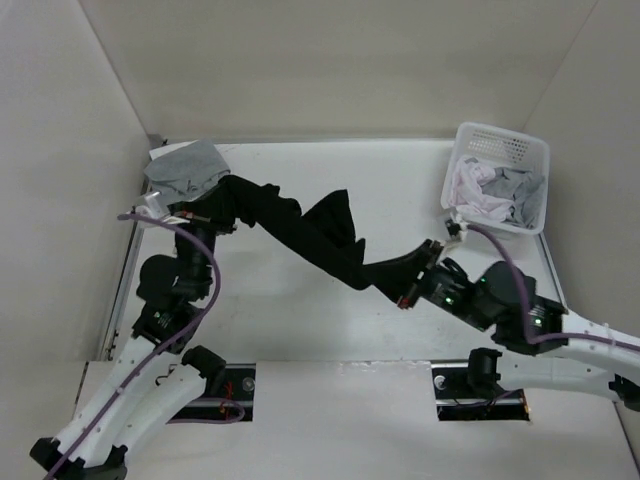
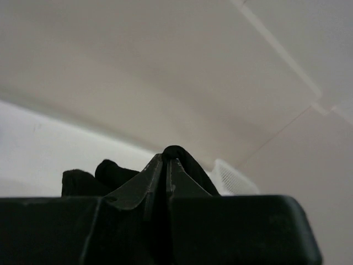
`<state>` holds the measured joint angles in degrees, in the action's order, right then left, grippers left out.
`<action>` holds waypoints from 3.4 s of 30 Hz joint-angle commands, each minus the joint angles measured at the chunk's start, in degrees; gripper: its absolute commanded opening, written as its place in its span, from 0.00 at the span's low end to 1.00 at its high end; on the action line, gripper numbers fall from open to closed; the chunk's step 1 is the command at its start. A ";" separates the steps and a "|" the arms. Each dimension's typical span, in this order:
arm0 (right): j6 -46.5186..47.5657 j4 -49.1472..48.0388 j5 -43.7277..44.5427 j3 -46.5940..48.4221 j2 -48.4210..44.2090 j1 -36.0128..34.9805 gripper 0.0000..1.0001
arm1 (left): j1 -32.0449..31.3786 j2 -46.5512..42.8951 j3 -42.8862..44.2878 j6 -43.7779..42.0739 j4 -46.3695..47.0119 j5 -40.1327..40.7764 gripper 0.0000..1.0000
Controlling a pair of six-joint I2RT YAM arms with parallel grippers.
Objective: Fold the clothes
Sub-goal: Flatten the tank top out
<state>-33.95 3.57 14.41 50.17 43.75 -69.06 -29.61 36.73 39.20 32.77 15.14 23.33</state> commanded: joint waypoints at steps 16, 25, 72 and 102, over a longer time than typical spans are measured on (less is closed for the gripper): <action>-6.64 -1.27 -8.08 -2.44 16.61 4.31 0.06 | 5.13 51.31 13.87 -6.15 15.27 -14.45 0.11; -16.49 -15.61 -7.47 -2.89 36.84 29.19 0.06 | 3.99 49.51 15.40 -2.81 5.08 0.12 0.53; -12.53 -18.51 -13.44 -11.16 51.69 34.39 0.27 | 0.03 21.39 -18.56 20.40 -13.27 -6.90 0.03; -16.15 19.67 -0.35 -19.58 8.25 16.10 0.51 | -7.08 5.17 2.73 13.64 -53.48 6.38 0.37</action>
<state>-52.21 32.14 13.34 29.95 46.13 -54.06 -36.80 38.15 43.83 47.55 -43.81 30.04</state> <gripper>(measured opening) 0.513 0.366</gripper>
